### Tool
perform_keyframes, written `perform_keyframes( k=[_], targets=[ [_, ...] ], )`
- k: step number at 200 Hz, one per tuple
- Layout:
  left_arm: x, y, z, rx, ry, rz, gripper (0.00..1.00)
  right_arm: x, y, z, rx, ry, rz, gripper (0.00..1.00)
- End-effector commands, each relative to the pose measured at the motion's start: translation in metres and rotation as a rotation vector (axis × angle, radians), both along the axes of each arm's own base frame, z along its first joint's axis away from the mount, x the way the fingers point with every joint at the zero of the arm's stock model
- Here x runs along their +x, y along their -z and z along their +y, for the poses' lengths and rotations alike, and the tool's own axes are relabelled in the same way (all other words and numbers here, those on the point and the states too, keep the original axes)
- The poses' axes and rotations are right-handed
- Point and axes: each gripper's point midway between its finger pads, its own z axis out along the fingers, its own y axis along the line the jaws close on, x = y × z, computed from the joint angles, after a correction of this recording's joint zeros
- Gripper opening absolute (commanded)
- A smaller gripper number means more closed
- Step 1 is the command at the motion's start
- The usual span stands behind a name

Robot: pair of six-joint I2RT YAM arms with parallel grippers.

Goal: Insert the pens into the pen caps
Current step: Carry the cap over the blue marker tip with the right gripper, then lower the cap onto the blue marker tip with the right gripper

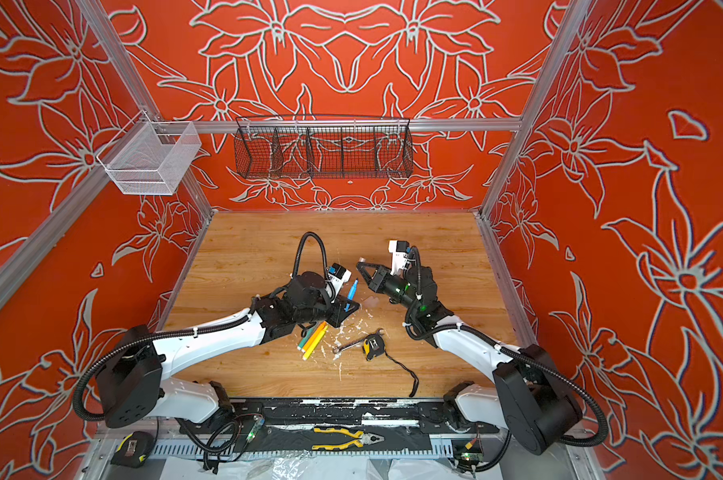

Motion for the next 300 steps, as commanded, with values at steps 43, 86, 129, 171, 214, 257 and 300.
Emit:
perform_keyframes(
  k=[43,86,129,171,214,257,300],
  targets=[
    [0.006,-0.012,0.008,0.008,-0.045,-0.058,0.0,-0.006,-0.016,0.019,0.031,-0.055,-0.053,0.0],
    [0.006,-0.015,0.012,0.012,-0.06,-0.075,0.0,-0.006,-0.016,0.017,0.012,-0.041,-0.063,0.0],
    [0.006,-0.014,0.011,0.011,-0.059,-0.072,0.0,-0.008,-0.021,0.011,0.003,-0.018,-0.084,0.0],
    [0.006,-0.012,0.01,0.018,-0.049,-0.067,0.0,-0.007,-0.023,0.008,0.003,-0.002,-0.087,0.0],
    [0.006,-0.014,0.011,0.014,-0.051,-0.074,0.0,-0.006,-0.022,0.01,0.005,-0.011,-0.079,0.0],
    [0.006,-0.013,0.012,0.019,-0.058,-0.076,0.0,-0.006,-0.016,0.02,0.018,-0.06,-0.058,0.0],
    [0.009,-0.013,0.014,0.028,-0.078,-0.076,0.0,-0.007,-0.017,0.022,0.02,-0.071,-0.065,0.0]
  ],
)
